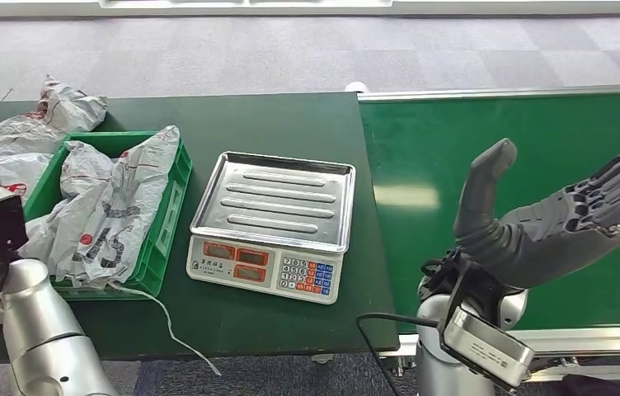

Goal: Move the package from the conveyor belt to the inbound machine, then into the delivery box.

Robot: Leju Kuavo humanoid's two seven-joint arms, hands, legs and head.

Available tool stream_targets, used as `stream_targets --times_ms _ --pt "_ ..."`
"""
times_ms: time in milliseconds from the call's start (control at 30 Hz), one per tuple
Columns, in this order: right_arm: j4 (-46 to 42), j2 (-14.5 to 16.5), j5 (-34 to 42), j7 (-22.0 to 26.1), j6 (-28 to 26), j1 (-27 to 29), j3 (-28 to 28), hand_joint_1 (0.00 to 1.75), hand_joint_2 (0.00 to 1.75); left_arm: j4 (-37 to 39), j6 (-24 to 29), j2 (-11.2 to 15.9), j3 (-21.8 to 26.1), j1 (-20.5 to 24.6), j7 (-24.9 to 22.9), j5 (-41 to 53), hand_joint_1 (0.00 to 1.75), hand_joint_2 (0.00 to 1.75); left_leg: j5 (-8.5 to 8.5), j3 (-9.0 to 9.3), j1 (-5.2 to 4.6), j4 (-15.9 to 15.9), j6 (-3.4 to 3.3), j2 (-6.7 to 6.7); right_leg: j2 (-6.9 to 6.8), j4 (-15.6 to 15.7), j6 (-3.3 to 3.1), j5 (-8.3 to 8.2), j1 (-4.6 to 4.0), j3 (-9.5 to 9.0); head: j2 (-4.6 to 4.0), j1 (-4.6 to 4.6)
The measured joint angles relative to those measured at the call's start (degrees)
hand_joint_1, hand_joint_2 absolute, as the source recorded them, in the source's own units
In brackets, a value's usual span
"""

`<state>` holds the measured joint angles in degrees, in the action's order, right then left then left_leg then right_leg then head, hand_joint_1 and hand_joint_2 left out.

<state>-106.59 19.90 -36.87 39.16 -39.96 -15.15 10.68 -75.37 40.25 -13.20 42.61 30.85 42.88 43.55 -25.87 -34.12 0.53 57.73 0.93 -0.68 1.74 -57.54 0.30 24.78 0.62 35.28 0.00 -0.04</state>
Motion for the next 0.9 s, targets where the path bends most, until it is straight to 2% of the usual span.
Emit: stream_targets --times_ms 100,233,367,433,467,567,667,733,800,900 --pt "0.16 0.0 -0.19 -0.21 0.01 -0.01 -0.03 0.0 1.75 -7.04 0.08 -2.67 1.59 -0.92 -1.74 -1.35 0.0 0.0 0.03 -0.14 0.03 0.0 -0.03 0.62 -0.62 0.0 0.07 0.17 -0.08 -0.14 0.0 0.02" --pt "0.23 0.0 -1.01 -1.1 0.01 0.03 -0.15 0.0 1.75 -14.7 0.05 -4.54 0.27 -2.65 -2.5 -6.05 0.0 0.0 0.06 -0.14 0.03 -0.01 -0.01 0.8 -0.8 0.0 0.06 0.19 -0.08 -0.17 0.0 0.01" --pt "0.23 -0.01 -1.25 -1.54 0.0 0.15 -0.62 0.0 1.75 -20.09 -0.3 -5.68 -5.87 -5.5 -2.72 -12.58 0.0 1.75 0.06 -0.1 0.01 0.01 -0.02 0.86 -0.84 0.02 0.08 0.2 -0.05 -0.17 0.0 0.01" --pt "0.23 -0.01 0.71 -0.99 -0.01 0.31 -1.01 0.0 1.75 -20.37 -3.72 -5.84 -12.72 -7.8 -4.83 -19.08 0.0 1.75 0.05 -0.11 -0.01 0.01 -0.03 0.95 -0.93 0.03 0.12 0.23 -0.02 -0.23 0.0 0.01" --pt "0.3 -0.01 2.56 -0.54 -0.02 0.45 -1.0 0.0 1.75 -20.03 -7.61 -5.59 -17.26 -9.05 -6.88 -23.06 0.0 1.75 0.04 -0.13 -0.01 0.01 -0.04 1.01 -0.99 0.03 0.14 0.24 -0.02 -0.27 0.0 0.02" --pt "1.53 -0.24 9.58 0.2 0.18 0.82 0.96 0.0 1.75 -19.23 -24.33 -3.97 -29.34 -12.23 -11.13 -33.0 0.0 1.75 0.04 -0.16 -0.02 0.01 -0.05 0.98 -1.0 0.02 0.15 0.22 0.0 -0.3 0.0 0.03" --pt "3.0 -1.25 17.01 -1.34 2.78 1.77 4.59 0.0 1.75 -19.01 -38.77 -2.49 -37.42 -15.58 -9.4 -39.9 0.0 1.75 0.03 -0.1 -0.05 0.01 -0.05 0.91 -0.91 0.02 0.15 0.21 0.02 -0.29 0.0 0.01" --pt "3.77 -2.1 20.64 -2.36 6.14 2.58 6.75 0.0 1.75 -19.0 -45.8 -1.94 -41.72 -18.08 -7.57 -43.18 0.0 1.75 0.02 -0.13 -0.04 0.01 -0.05 0.95 -0.93 0.02 0.15 0.24 0.01 -0.27 0.0 0.01" --pt "4.39 -2.75 22.02 -2.59 7.99 3.06 8.07 0.0 1.75 -18.99 -48.85 -1.59 -44.74 -19.88 -6.67 -44.51 0.0 1.75 0.01 -0.16 -0.04 0.01 -0.05 0.98 -0.95 0.02 0.15 0.28 0.0 -0.26 0.0 0.02" --pt "5.01 -3.3 22.66 -2.61 9.01 3.39 8.91 0.0 1.75 -18.98 -50.25 -1.23 -46.85 -21.12 -6.33 -45.31 0.0 1.75 0.0 -0.16 -0.03 0.01 -0.04 0.99 -0.95 0.02 0.14 0.32 0.0 -0.26 0.0 0.01"
